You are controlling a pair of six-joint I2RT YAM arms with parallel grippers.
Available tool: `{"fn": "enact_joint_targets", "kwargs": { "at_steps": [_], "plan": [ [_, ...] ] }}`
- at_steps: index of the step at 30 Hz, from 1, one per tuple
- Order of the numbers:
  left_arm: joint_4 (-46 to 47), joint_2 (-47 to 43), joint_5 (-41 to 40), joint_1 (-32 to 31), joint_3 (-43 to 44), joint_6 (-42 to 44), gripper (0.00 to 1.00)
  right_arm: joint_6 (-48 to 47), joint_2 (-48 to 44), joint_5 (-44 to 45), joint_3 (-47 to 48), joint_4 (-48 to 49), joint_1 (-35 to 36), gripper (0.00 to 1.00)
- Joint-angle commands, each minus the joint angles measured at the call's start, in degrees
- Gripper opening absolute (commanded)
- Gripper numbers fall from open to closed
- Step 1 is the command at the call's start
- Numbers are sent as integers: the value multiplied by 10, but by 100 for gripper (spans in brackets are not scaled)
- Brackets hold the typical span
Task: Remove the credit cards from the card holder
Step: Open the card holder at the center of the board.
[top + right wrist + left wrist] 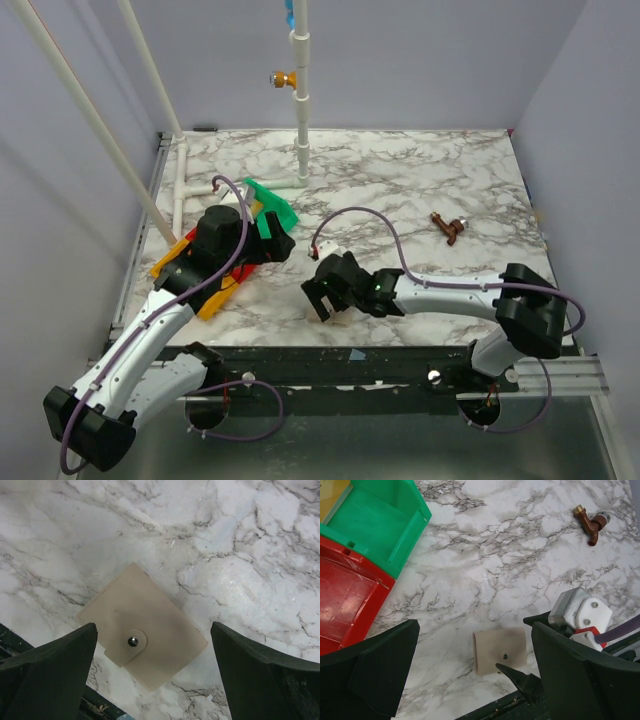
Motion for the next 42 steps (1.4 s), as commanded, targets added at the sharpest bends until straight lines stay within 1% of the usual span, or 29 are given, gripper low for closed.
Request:
{"fn": "enact_joint_targets", "kwargs": {
  "at_steps": [1, 4, 8, 13, 16, 19, 21, 23, 24, 26, 33, 34, 35, 37, 38, 40, 42],
  "plan": [
    [-5, -8, 21, 3, -6, 3, 99, -37, 27, -40, 0, -47, 22, 100],
    [-7, -11, 20, 5, -7, 5, 99, -41, 51, -4, 4, -67, 35, 100],
    [-6, -9, 22, 5, -5, 4, 99, -45, 74, 19, 17, -71, 36, 100],
    [-9, -8, 24, 5, -4, 3, 98, -14, 111, 82, 44, -94, 36, 100],
    [-13, -7, 23, 6, -5, 3, 98, 14, 116, 83, 55, -99, 30, 95],
    [-12, -7, 26, 7, -10, 0, 99, 39, 108, 41, 56, -96, 9, 88],
    [-9, -6, 30, 6, -15, -3, 99, 58, 96, 12, 52, -88, -10, 79],
    [-6, -1, 38, 6, -19, -9, 98, 82, 82, -27, 50, -83, -39, 69],
    [-5, 3, 42, 6, -22, -15, 98, 98, 75, -45, 49, -80, -56, 67],
    [4, 9, 55, 6, -32, -26, 98, 127, 68, -82, 48, -76, -84, 67],
    [38, 24, 78, 6, -65, -53, 98, 191, 54, -165, 37, -42, -141, 59],
    [41, 28, 81, 6, -68, -55, 98, 196, 48, -179, 31, -32, -148, 55],
    [45, 33, 84, 6, -71, -57, 98, 201, 42, -208, 25, -20, -156, 53],
    [57, 43, 91, 5, -80, -65, 96, 207, 31, -239, 18, -4, -169, 49],
    [65, 49, 96, 4, -85, -69, 95, 211, 27, -250, 15, 0, -175, 45],
    [80, 64, 102, 2, -93, -79, 92, 218, 21, -278, 7, 13, -189, 39],
    [95, 81, 107, -1, -97, -88, 89, 223, 19, -300, 1, 25, -196, 39]
  ]
}}
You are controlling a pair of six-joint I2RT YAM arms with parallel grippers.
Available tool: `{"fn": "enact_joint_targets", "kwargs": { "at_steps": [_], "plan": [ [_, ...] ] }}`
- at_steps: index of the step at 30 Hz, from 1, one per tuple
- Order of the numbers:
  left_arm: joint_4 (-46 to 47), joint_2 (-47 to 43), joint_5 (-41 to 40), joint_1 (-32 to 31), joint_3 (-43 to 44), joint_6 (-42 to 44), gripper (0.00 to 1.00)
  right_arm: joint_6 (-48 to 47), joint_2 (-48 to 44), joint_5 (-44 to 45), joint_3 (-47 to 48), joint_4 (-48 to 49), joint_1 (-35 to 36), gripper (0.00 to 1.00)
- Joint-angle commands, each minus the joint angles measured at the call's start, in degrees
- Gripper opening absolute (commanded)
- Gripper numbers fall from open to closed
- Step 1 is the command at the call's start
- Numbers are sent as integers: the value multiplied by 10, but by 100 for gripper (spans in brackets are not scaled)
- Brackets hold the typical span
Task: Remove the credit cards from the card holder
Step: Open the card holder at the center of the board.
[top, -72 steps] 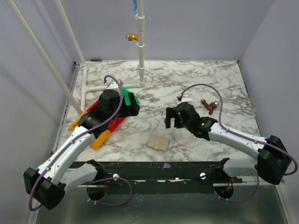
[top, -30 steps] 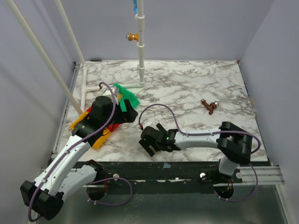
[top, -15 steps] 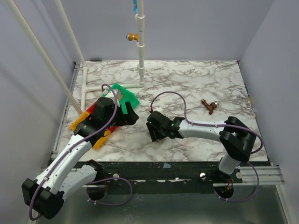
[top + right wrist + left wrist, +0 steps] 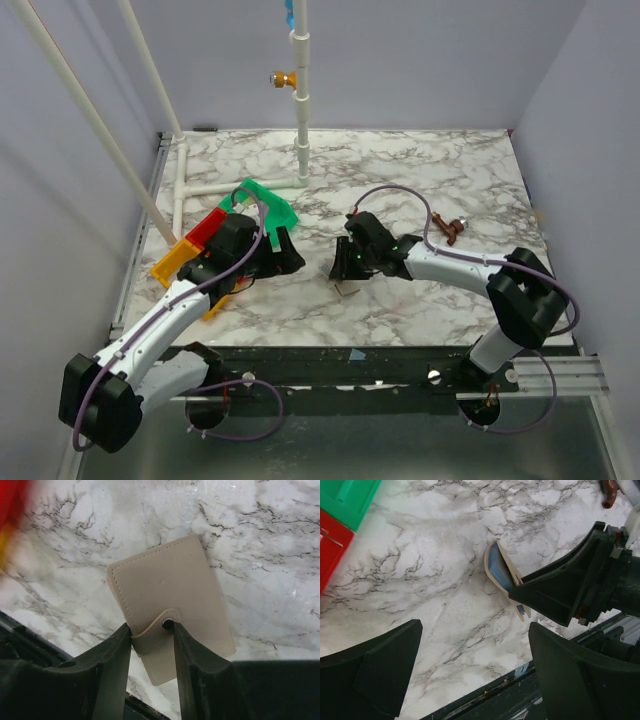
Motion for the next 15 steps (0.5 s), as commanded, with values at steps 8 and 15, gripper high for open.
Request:
{"fn": "enact_joint_targets", "kwargs": {
  "at_steps": [8, 15],
  "plan": [
    [81, 100, 28, -30, -7, -40, 80, 39, -20, -106, -25, 42, -15, 62],
    [92, 163, 12, -63, 6, -48, 66, 18, -37, -46, -14, 8, -14, 67]
  ]
}}
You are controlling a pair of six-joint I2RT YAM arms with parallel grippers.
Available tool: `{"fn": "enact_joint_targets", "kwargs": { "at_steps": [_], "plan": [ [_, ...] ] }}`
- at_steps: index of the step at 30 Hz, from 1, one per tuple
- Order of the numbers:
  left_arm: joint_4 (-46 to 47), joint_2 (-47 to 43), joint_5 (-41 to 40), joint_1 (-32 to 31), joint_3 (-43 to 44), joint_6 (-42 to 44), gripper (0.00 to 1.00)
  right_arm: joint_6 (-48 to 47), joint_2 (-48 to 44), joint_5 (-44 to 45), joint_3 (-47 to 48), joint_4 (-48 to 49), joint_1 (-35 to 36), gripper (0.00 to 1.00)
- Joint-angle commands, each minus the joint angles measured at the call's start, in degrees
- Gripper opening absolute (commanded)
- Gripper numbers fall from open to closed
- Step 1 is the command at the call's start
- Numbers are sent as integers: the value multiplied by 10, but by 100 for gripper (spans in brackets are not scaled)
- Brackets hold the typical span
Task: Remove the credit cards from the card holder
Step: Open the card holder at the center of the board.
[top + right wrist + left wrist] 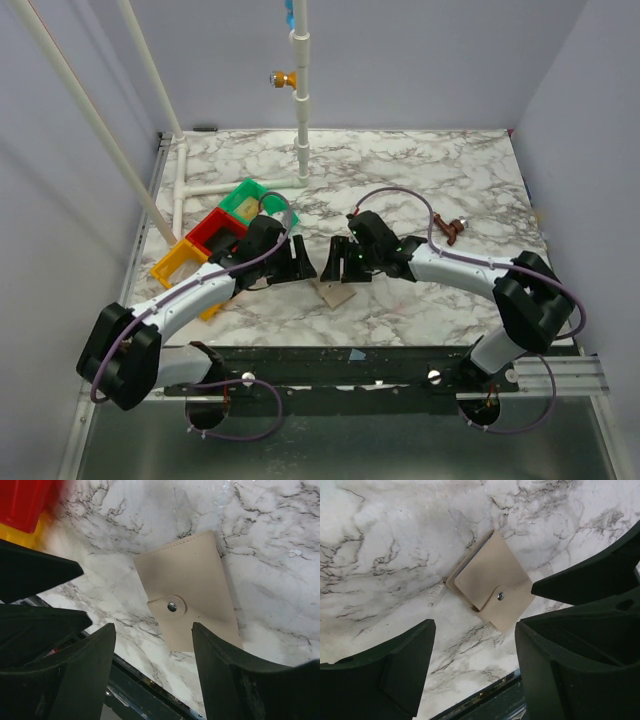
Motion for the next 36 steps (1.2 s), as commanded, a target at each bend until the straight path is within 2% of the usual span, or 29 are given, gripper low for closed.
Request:
{"fn": "enact_joint_targets", "kwargs": {
  "at_steps": [1, 3, 5, 6, 11, 15, 21, 24, 30, 36],
  "plan": [
    [23, 31, -8, -24, 15, -16, 64, -26, -22, 58, 4, -30, 0, 65],
    [32, 40, -11, -27, 8, -28, 57, -58, -28, 91, -2, -38, 4, 59],
    [27, 40, -24, -27, 4, -35, 55, -97, -29, 151, 0, -48, 31, 58],
    [20, 35, -38, -26, 3, -39, 55, -113, -22, 180, 6, -58, 50, 60],
    [-12, -11, -78, 4, 2, -41, 66, -158, 22, 269, 42, -84, 123, 86],
    [-32, -43, -84, 34, -2, -38, 70, -176, 28, 283, 48, -69, 148, 87],
    [-47, -66, -76, 58, -5, -28, 70, -198, 74, 337, 82, -105, 188, 77],
    [-47, -71, -72, 63, -6, -28, 70, -202, 101, 367, 101, -128, 204, 66],
    [-49, -71, -66, 70, 0, -23, 70, -191, 148, 435, 140, -182, 234, 63],
    [-49, -74, -64, 74, 0, -19, 69, -172, 177, 476, 154, -207, 247, 45]
  ]
}}
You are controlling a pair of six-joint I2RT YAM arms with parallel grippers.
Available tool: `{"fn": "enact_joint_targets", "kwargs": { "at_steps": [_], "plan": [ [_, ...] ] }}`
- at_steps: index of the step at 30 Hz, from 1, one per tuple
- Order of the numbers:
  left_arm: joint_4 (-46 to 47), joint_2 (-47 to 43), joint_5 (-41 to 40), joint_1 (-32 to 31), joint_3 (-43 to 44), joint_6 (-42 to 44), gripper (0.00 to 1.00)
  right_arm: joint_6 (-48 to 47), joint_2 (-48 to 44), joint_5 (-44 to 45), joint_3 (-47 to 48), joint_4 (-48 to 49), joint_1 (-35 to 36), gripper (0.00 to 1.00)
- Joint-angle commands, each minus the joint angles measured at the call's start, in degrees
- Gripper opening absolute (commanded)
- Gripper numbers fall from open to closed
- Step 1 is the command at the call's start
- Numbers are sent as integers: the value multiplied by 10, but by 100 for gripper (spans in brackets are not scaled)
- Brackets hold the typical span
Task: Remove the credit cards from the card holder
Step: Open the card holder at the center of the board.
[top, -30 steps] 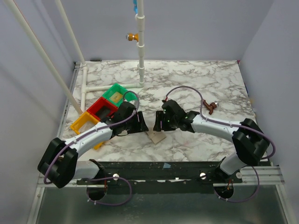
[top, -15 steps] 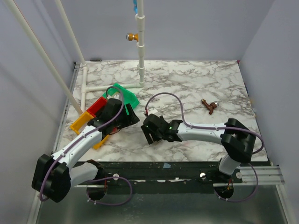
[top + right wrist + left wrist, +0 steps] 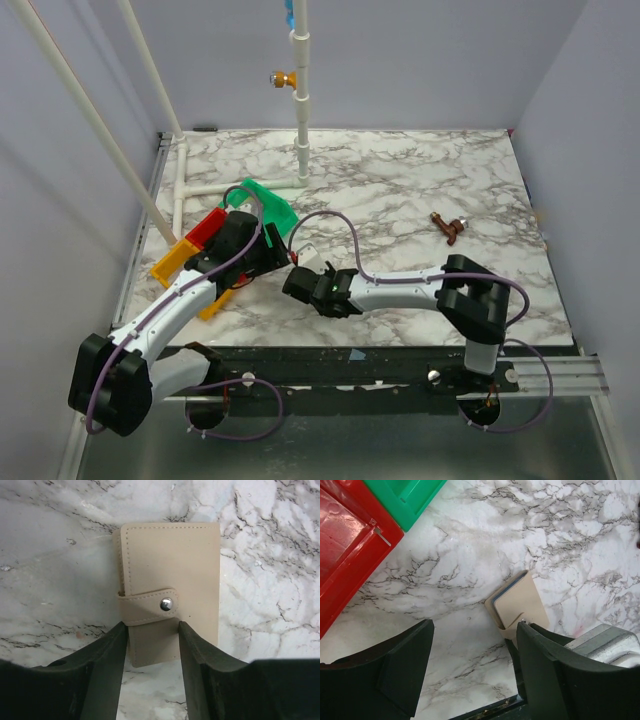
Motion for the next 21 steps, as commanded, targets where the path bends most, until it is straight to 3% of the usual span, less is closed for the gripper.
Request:
{"fn": "enact_joint_targets", "kwargs": {
  "at_steps": [1, 3, 8, 14, 21],
  "plan": [
    [-4, -11, 2, 6, 0, 5, 69, 17, 24, 49, 11, -42, 10, 42],
    [-3, -12, 3, 7, -1, 5, 69, 19, 27, 53, 13, -46, 10, 35],
    [2, -10, 14, 6, -3, 6, 68, 27, 13, 54, 20, -50, 9, 1],
    [31, -6, 58, 7, -14, 2, 62, 39, -67, 9, 28, -36, -9, 1],
    [51, 2, 91, -7, -12, 3, 52, 57, -203, -181, -60, 85, -98, 1]
  ]
}}
